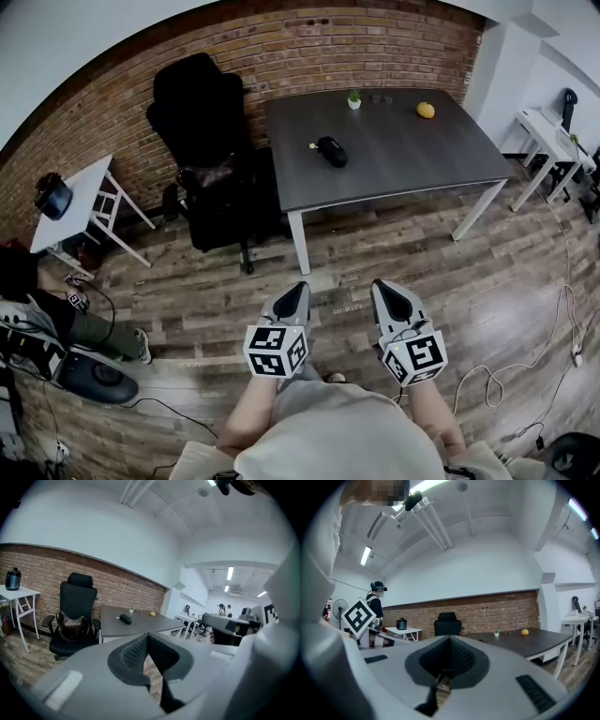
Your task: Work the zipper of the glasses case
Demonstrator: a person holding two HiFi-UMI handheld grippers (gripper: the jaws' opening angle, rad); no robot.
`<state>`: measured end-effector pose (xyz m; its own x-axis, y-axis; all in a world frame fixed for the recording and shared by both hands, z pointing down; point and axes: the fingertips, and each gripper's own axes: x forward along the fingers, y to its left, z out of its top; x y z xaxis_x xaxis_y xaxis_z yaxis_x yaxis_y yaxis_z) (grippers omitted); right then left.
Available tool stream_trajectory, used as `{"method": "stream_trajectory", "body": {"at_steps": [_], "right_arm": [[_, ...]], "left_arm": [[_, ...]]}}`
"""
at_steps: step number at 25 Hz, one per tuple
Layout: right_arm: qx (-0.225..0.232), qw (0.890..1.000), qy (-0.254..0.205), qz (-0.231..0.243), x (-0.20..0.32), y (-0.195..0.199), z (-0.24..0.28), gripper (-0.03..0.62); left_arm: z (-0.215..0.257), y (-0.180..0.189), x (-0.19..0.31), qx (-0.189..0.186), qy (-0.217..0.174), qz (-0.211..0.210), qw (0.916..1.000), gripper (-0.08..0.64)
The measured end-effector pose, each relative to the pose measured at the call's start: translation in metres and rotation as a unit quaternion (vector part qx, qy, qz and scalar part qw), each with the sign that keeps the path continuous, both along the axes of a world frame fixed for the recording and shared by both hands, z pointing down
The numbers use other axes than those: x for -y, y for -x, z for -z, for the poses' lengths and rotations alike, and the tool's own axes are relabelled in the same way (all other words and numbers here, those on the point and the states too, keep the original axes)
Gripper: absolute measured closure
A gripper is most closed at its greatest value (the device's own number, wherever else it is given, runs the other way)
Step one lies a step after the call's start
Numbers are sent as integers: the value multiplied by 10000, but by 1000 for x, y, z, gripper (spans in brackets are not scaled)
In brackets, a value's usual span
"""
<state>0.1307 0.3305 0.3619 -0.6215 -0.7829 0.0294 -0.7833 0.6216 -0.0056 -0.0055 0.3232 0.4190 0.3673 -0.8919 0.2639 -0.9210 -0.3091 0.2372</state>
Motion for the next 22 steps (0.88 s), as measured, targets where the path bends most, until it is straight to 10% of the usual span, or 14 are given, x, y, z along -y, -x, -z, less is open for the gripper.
{"method": "stream_trajectory", "body": {"at_steps": [9, 17, 22], "right_arm": [[90, 9994, 286, -182, 5, -13, -17, 575], [107, 9990, 442, 19, 28, -9, -26, 216], [133, 9991, 400, -23, 54, -5, -32, 115]], "left_arm": [[-9, -4, 1, -22, 128, -88, 9999, 460], [-2, 2, 16, -32, -229, -132, 9996, 200], [-12, 13, 40, -19, -238, -69, 9997, 118]]}}
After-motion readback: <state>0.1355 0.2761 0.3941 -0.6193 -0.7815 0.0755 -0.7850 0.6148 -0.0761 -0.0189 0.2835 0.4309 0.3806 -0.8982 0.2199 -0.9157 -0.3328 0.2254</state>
